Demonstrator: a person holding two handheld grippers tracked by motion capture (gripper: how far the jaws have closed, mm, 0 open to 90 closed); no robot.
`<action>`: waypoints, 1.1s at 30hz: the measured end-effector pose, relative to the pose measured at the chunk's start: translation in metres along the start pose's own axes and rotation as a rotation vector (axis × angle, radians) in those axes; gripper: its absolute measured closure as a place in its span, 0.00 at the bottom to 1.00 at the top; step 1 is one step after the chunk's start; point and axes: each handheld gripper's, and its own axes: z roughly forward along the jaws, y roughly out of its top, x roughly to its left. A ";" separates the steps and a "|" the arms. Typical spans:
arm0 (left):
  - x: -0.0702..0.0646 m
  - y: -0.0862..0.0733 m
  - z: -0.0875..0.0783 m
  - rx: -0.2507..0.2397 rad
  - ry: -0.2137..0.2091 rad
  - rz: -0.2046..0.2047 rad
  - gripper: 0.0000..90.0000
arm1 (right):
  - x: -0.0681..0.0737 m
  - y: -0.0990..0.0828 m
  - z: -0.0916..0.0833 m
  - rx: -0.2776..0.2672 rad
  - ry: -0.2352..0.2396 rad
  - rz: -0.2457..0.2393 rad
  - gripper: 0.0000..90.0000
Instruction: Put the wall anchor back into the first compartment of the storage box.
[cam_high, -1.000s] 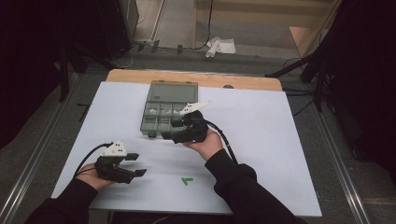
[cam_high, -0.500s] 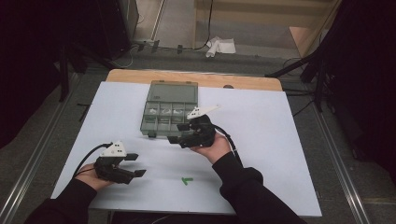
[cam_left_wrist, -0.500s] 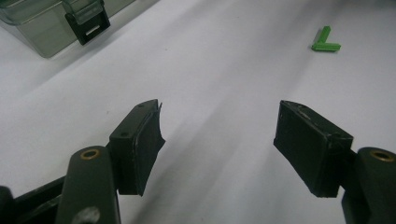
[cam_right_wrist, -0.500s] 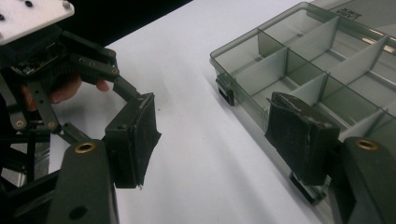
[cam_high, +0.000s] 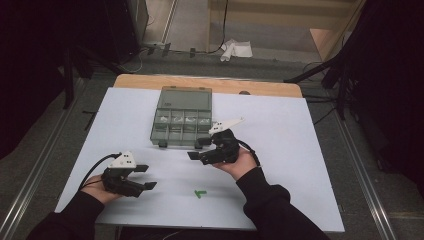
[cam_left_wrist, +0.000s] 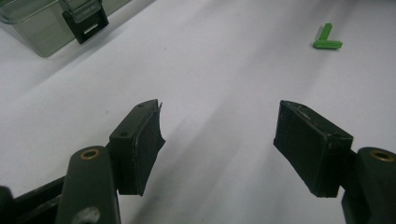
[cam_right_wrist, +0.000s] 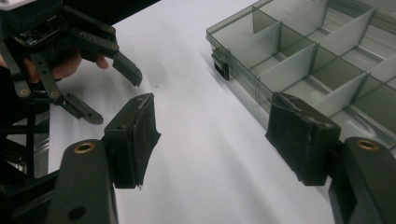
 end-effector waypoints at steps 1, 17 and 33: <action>0.000 0.000 0.000 0.000 0.000 0.001 0.34 | 0.000 -0.001 -0.001 -0.001 0.000 0.000 0.38; 0.000 0.001 0.000 -0.005 -0.001 0.009 0.34 | 0.005 -0.021 -0.013 -0.007 0.013 0.010 0.38; 0.000 0.002 0.001 -0.001 0.003 0.008 0.34 | 0.009 -0.040 -0.019 0.027 0.032 -0.025 0.40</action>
